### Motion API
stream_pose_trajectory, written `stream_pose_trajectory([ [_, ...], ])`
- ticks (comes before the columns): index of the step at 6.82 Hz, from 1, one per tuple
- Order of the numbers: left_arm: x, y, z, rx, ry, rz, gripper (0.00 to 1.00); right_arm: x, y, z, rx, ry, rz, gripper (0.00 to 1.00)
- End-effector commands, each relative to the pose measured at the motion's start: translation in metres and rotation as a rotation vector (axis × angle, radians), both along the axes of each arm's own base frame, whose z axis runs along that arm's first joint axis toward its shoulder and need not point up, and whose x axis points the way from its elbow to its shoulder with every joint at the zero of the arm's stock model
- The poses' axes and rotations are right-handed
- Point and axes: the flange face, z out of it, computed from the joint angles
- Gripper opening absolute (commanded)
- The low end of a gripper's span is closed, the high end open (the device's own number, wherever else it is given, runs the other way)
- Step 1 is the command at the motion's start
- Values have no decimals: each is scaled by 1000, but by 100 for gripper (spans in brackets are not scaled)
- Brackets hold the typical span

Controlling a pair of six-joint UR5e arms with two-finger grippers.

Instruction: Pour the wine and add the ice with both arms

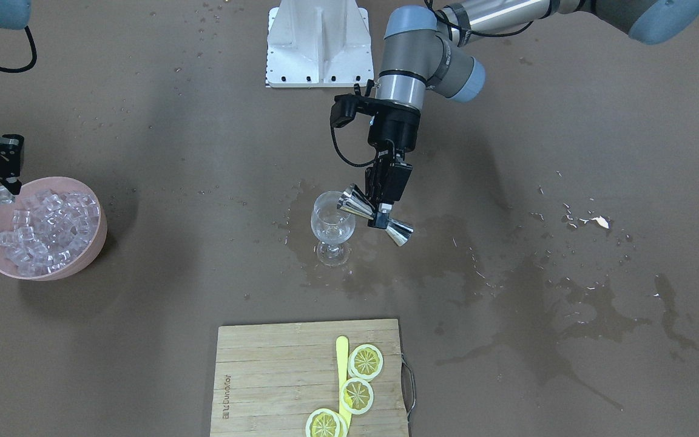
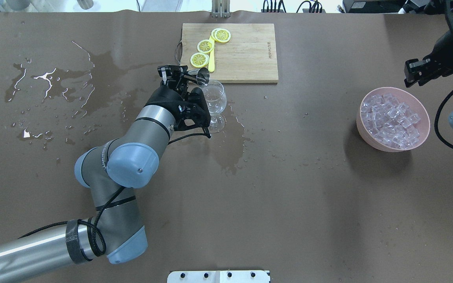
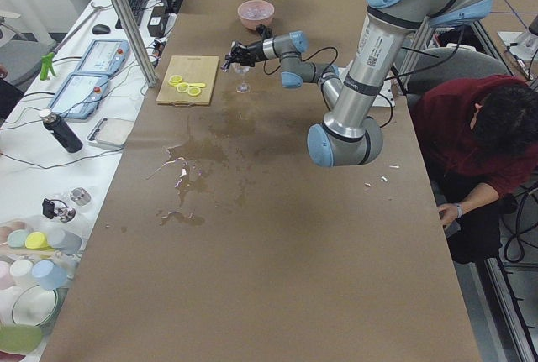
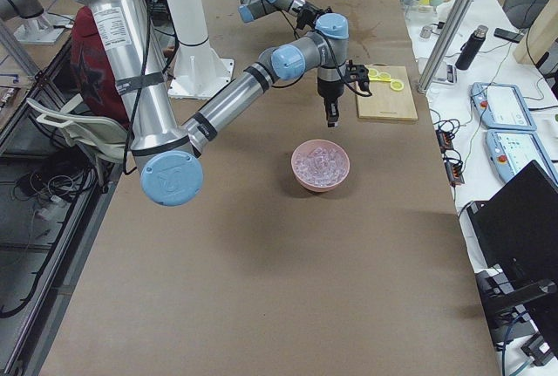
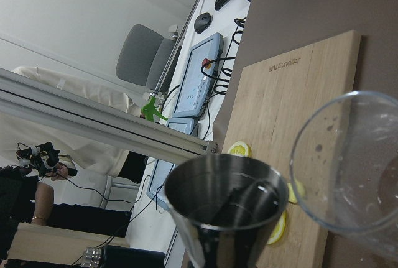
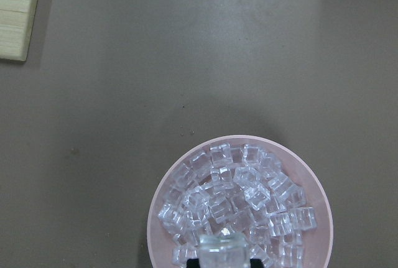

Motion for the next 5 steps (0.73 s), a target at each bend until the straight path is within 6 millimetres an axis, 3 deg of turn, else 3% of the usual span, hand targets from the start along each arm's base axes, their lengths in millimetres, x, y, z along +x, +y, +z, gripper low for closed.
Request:
stream_pose_trajectory([
  [1,5,5,-2,15,-32,-5,0,2,8,-12,-30,-35,32,25],
  [5,2,5,-5,52,-104,5,0,-1,12,-15,-39,-45,19,25],
])
